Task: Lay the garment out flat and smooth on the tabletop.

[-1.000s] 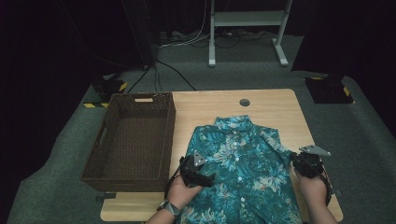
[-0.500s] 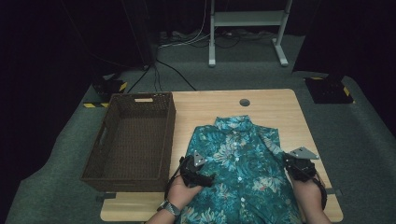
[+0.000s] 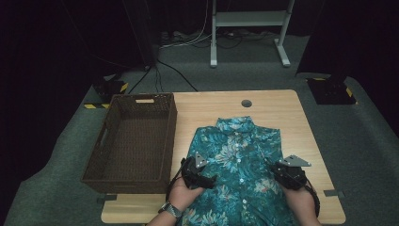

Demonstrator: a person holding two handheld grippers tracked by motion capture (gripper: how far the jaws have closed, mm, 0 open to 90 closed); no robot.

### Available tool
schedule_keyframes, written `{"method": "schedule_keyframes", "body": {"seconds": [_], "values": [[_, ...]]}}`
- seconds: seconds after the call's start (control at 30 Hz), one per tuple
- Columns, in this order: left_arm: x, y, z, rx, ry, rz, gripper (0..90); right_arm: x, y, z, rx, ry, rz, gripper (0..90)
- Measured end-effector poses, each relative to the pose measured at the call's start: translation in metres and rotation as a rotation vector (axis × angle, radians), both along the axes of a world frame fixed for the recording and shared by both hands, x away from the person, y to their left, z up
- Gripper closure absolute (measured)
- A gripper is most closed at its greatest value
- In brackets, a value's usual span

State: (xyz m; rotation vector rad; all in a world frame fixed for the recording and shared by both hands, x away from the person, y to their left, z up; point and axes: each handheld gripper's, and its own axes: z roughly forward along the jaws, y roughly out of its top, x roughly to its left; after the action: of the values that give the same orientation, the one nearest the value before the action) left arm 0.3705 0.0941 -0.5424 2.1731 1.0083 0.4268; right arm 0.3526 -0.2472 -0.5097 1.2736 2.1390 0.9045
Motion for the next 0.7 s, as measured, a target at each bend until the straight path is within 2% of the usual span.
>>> {"method": "schedule_keyframes", "body": {"seconds": [0.2, 0.3, 0.53, 0.7], "values": [[0.0, 0.0, 0.0, 0.0, 0.0, 0.0, 0.0, -0.008, -0.004, 0.01, 0.07, -0.027, 0.024, 59.8], [0.0, 0.0, 0.0, 0.0, 0.0, 0.0, 0.0, -0.01, -0.006, 0.011, 0.102, -0.022, 0.039, 53.8], [0.0, 0.0, 0.0, -0.001, 0.0, 0.0, 0.0, -0.011, 0.002, 0.0, 0.146, 0.002, 0.105, 30.8], [0.0, 0.0, 0.0, -0.001, 0.0, 0.0, 0.0, -0.009, 0.009, -0.01, 0.146, 0.007, 0.141, 18.9]]}}
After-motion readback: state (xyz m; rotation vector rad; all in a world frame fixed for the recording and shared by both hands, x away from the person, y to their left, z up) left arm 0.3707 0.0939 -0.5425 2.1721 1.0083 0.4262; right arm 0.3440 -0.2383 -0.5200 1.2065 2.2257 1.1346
